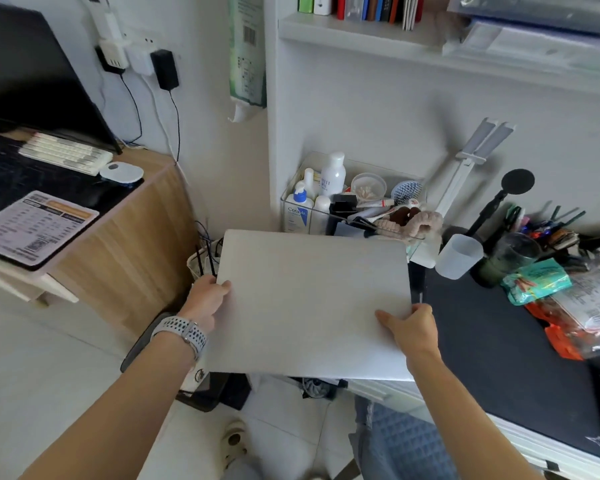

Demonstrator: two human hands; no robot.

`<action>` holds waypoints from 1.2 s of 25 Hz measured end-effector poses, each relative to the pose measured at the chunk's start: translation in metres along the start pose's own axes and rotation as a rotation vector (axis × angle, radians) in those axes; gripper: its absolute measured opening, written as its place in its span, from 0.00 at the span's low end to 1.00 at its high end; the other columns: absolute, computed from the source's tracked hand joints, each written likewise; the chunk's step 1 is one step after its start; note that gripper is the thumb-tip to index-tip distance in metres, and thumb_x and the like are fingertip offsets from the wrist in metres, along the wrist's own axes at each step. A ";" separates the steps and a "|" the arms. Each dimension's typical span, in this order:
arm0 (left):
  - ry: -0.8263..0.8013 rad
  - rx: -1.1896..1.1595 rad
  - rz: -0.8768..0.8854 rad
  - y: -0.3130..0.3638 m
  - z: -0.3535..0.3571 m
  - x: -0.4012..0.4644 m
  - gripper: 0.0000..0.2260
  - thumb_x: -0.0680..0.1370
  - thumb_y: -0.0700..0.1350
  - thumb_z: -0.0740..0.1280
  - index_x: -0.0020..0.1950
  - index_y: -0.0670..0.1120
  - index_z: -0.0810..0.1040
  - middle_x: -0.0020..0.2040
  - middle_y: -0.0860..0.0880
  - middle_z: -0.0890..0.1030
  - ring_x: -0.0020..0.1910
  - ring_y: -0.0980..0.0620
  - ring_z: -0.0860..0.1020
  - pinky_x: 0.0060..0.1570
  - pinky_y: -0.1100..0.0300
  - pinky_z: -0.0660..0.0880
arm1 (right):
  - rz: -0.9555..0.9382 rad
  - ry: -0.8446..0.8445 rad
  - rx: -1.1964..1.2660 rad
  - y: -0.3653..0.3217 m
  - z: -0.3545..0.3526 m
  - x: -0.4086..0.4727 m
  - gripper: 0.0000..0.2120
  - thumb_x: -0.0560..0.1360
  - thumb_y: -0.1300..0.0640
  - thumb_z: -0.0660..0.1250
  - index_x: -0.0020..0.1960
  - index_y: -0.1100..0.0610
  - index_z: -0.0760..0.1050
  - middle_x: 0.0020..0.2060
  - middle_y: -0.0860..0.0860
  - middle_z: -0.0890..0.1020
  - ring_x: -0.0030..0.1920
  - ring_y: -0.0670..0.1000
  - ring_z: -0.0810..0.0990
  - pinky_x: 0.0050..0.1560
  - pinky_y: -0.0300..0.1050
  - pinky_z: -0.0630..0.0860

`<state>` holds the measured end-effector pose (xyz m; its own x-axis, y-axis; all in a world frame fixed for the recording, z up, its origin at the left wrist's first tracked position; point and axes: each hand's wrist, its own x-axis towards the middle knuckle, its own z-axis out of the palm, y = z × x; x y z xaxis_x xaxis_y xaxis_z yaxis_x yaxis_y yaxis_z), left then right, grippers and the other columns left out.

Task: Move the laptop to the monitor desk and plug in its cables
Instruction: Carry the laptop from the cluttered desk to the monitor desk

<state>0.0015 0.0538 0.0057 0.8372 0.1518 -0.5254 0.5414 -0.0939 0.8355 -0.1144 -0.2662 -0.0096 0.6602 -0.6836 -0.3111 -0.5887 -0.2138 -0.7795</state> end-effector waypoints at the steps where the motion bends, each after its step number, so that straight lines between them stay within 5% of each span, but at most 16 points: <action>1: 0.024 -0.010 0.019 0.002 -0.009 -0.006 0.08 0.81 0.38 0.61 0.41 0.43 0.70 0.41 0.43 0.77 0.36 0.47 0.75 0.34 0.57 0.70 | -0.021 -0.011 0.010 -0.007 0.003 -0.005 0.30 0.65 0.52 0.77 0.59 0.60 0.66 0.55 0.57 0.75 0.52 0.59 0.77 0.53 0.57 0.78; 8: 0.083 -0.090 -0.025 -0.010 -0.106 -0.015 0.04 0.80 0.43 0.63 0.49 0.43 0.73 0.55 0.41 0.79 0.53 0.41 0.78 0.59 0.45 0.73 | -0.081 -0.119 -0.008 -0.049 0.054 -0.049 0.28 0.66 0.53 0.77 0.58 0.61 0.66 0.53 0.58 0.76 0.51 0.59 0.77 0.50 0.55 0.77; 11: 0.137 -0.175 -0.048 -0.021 -0.160 -0.018 0.10 0.80 0.43 0.63 0.60 0.42 0.71 0.57 0.43 0.79 0.54 0.42 0.77 0.58 0.46 0.74 | -0.131 -0.186 -0.025 -0.075 0.095 -0.081 0.28 0.67 0.54 0.76 0.58 0.62 0.66 0.52 0.58 0.76 0.49 0.58 0.76 0.48 0.52 0.74; 16: 0.268 -0.192 -0.041 -0.038 -0.275 -0.022 0.04 0.80 0.40 0.62 0.53 0.40 0.71 0.47 0.43 0.78 0.40 0.47 0.76 0.39 0.55 0.73 | -0.165 -0.312 -0.013 -0.113 0.185 -0.149 0.23 0.68 0.56 0.76 0.54 0.60 0.65 0.50 0.57 0.76 0.48 0.57 0.75 0.46 0.51 0.72; 23: 0.509 -0.176 -0.084 -0.078 -0.457 -0.018 0.05 0.77 0.41 0.64 0.42 0.42 0.70 0.45 0.40 0.76 0.43 0.43 0.74 0.40 0.54 0.70 | -0.239 -0.482 -0.076 -0.160 0.333 -0.253 0.25 0.68 0.55 0.76 0.57 0.62 0.67 0.50 0.56 0.77 0.48 0.58 0.76 0.46 0.51 0.74; 27: 0.626 -0.192 -0.140 -0.105 -0.529 -0.016 0.05 0.75 0.43 0.63 0.44 0.42 0.71 0.50 0.37 0.78 0.47 0.41 0.76 0.44 0.52 0.72 | -0.320 -0.572 -0.122 -0.192 0.399 -0.300 0.24 0.66 0.54 0.76 0.56 0.61 0.70 0.49 0.57 0.79 0.47 0.58 0.78 0.48 0.52 0.75; 30: 0.760 -0.085 -0.184 -0.105 -0.559 -0.020 0.12 0.76 0.44 0.61 0.57 0.39 0.73 0.57 0.37 0.76 0.56 0.37 0.75 0.56 0.50 0.73 | -0.418 -0.628 -0.139 -0.217 0.439 -0.324 0.21 0.67 0.54 0.75 0.53 0.60 0.70 0.48 0.55 0.78 0.46 0.56 0.76 0.45 0.48 0.71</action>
<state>-0.1151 0.6104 0.0187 0.4360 0.7918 -0.4278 0.6327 0.0684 0.7714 0.0043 0.3079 0.0218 0.9573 -0.0108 -0.2888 -0.2581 -0.4814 -0.8377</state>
